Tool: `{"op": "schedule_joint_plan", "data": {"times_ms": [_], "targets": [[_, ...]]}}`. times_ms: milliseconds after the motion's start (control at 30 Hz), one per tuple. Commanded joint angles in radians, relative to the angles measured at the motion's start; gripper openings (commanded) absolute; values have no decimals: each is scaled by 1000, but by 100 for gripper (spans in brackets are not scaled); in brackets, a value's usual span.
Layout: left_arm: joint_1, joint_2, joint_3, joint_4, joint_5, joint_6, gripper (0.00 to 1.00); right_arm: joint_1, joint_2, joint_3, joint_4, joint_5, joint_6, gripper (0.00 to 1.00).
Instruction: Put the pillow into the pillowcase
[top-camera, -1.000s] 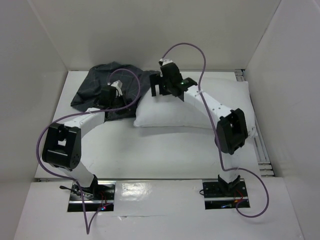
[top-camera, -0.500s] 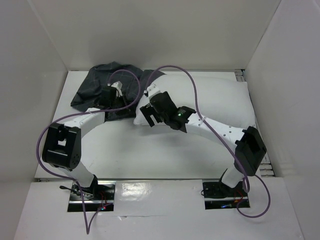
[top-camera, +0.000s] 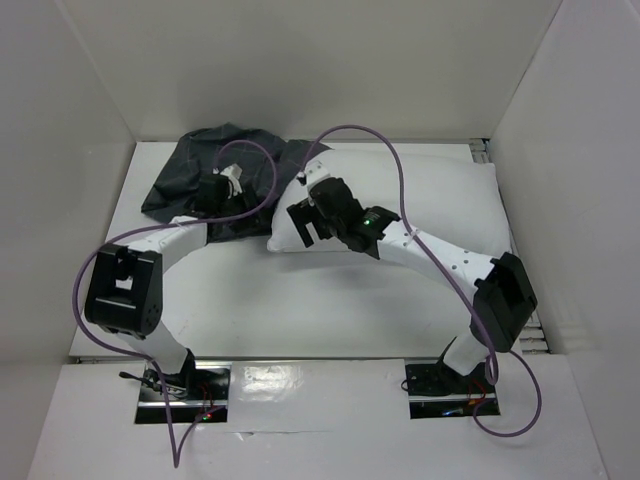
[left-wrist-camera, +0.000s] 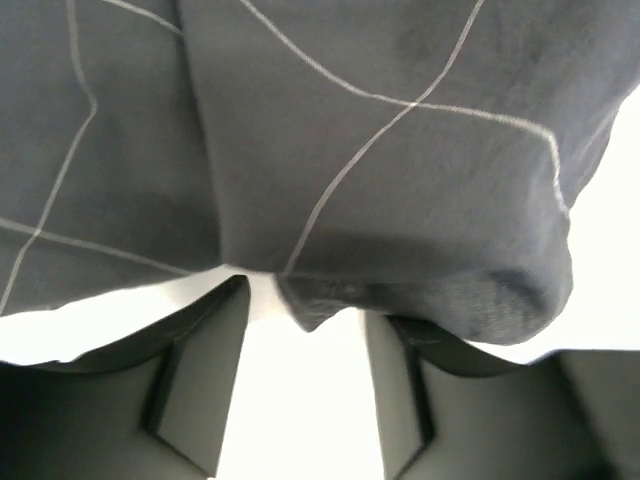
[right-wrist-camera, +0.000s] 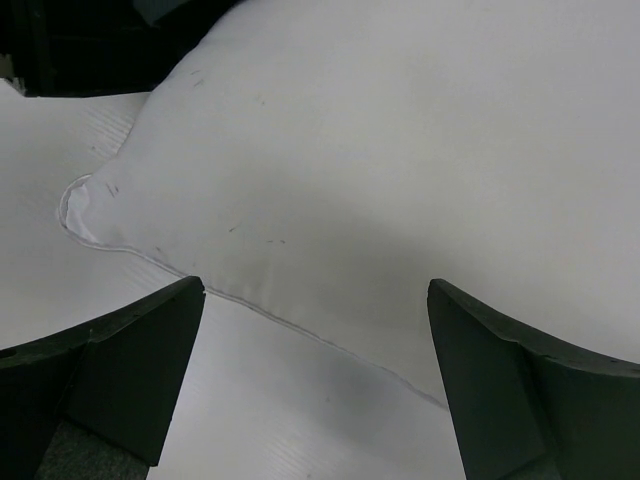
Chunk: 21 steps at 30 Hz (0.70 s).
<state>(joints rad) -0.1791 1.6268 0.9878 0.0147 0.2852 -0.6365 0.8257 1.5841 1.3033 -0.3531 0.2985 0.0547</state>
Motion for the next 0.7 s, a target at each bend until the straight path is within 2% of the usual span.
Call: {"op": "schedule_joint_plan", "data": {"times_ms": [0,100,133,167,200,367,500,533,633,667], "targets": [[3,48,41,57,48,-21,58,1,-26,40,6,-19,11,100],[3,96,81,70,58,-31,34,50,-16,40,6,43,-16,100],[3,96,81,79,58,-31,22,59,-6,40,6,71,-30,100],[3,110,95,79,72,-31,3,81,11,40,15,86,-42,100],[3,110,109,65,72,-31,0,90,20,40,16,108,-42,100],[3,59,97,42,48,-31,0,168,94,30,118,183,-105,100],[3,15,87,16,26,-20,0,168,143,-10,224,195,-116,100],[3,4,87,16,26,-20,0,168,158,-10,239,195,-116,97],[3,-5,78,7,26,-20,0,129,223,33,259,195,-66,55],[3,-14,78,7,26,-11,0,97,223,42,259,206,-35,13]]}}
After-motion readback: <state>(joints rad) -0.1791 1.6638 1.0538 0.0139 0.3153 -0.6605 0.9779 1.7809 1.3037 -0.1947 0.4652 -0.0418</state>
